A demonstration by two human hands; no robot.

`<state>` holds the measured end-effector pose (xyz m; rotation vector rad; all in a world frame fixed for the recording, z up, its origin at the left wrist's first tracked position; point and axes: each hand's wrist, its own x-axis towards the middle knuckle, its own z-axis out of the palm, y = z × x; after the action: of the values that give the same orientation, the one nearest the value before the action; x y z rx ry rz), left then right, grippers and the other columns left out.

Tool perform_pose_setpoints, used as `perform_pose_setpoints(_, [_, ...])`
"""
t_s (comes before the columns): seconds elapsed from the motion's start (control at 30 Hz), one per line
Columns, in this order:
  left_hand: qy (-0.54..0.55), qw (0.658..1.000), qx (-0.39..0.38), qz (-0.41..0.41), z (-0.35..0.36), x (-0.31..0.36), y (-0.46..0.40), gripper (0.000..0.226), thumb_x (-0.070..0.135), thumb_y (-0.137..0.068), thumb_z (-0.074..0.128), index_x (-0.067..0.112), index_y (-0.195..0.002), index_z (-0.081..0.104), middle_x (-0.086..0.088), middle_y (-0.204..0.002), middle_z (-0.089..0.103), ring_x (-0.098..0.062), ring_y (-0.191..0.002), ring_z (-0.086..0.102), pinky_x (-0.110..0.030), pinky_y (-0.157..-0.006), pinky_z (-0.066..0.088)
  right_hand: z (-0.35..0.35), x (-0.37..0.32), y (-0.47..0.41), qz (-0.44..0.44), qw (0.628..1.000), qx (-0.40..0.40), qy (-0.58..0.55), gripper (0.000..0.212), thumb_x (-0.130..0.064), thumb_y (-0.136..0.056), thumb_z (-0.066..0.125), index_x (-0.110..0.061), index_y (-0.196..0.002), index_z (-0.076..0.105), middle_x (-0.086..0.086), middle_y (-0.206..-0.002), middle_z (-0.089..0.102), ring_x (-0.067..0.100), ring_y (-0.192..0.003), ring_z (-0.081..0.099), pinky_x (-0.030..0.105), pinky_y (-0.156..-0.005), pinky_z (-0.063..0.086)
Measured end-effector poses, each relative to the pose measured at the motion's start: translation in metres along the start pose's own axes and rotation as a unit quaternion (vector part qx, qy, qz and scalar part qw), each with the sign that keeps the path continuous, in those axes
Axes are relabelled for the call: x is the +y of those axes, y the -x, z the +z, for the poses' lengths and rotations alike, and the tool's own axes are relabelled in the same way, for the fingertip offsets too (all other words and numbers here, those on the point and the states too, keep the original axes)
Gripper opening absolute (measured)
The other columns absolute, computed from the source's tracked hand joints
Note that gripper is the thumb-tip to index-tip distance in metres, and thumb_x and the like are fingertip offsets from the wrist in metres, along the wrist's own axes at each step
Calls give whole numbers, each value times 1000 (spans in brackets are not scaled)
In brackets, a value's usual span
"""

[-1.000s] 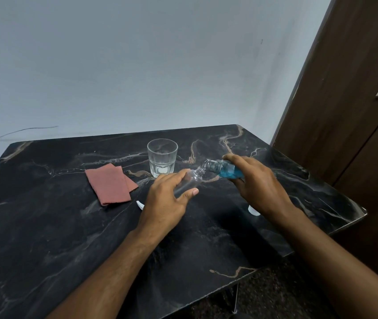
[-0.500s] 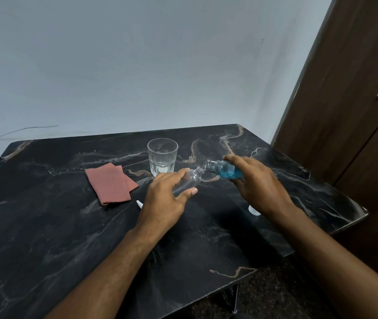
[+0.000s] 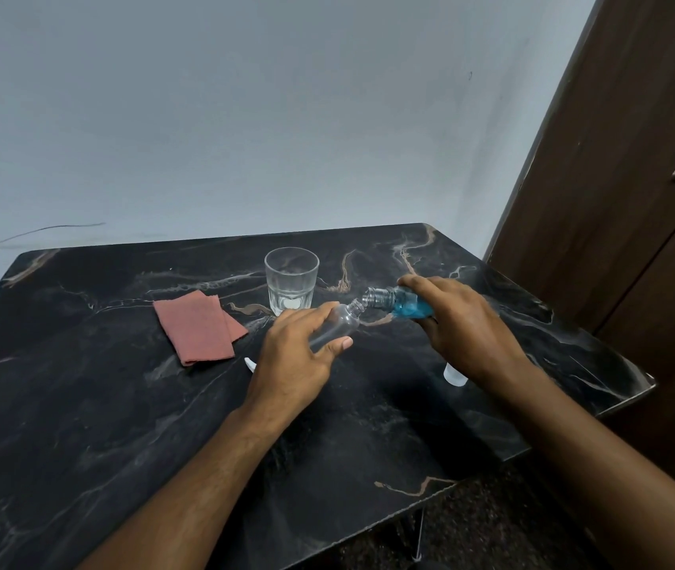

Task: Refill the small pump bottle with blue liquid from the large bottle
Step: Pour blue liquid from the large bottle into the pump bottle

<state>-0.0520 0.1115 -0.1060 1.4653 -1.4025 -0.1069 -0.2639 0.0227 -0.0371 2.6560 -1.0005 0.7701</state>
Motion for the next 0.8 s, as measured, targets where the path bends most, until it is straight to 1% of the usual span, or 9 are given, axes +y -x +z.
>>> perform_pose_setpoints(0.13, [-1,1000,6,-2,0,-1,0,54,30,-79,84,25,-131,66,24,-101,63,-8,-105,59,-19,-91,44,-3,-2,-3,-9,1000,-5,7,52,-13,-86,77,-19,-134,55,7,-115,70,29,-97,64,45,-81,55])
perform_pose_setpoints(0.23, [5,1000,6,-5,0,-1,-1,55,30,-79,84,25,-131,66,19,-104,67,-9,-106,59,-21,-93,46,-5,-2,-5,-11,1000,-9,14,52,-13,-86,76,-19,-133,55,6,-114,70,29,-97,64,43,-81,54])
perform_pose_setpoints(0.33, [7,1000,8,-4,1,0,0,54,30,-79,84,27,-130,66,22,-102,65,-9,-104,60,-24,-93,48,-8,-3,-8,-9,1000,-17,19,51,-13,-87,75,-19,-134,55,6,-116,70,29,-100,64,44,-83,54])
perform_pose_setpoints(0.47, [8,1000,8,-8,0,0,0,54,31,-79,84,28,-130,66,29,-97,61,-8,-103,59,-23,-92,47,-11,-5,-11,-4,999,-30,21,52,-12,-87,75,-20,-134,54,6,-117,69,30,-101,64,46,-83,54])
perform_pose_setpoints(0.7, [16,1000,6,-21,1,1,0,55,32,-79,83,29,-131,66,21,-104,67,-6,-104,59,-21,-92,48,-17,-8,-13,-2,999,-45,27,51,-13,-88,74,-22,-134,54,6,-118,68,28,-103,63,45,-85,54])
perform_pose_setpoints(0.8, [27,999,3,-28,2,2,1,54,31,-79,84,30,-131,66,20,-105,68,-6,-102,60,-23,-91,49,-18,-9,-14,-2,999,-44,25,51,-13,-88,74,-22,-134,53,5,-118,68,28,-102,63,44,-84,54])
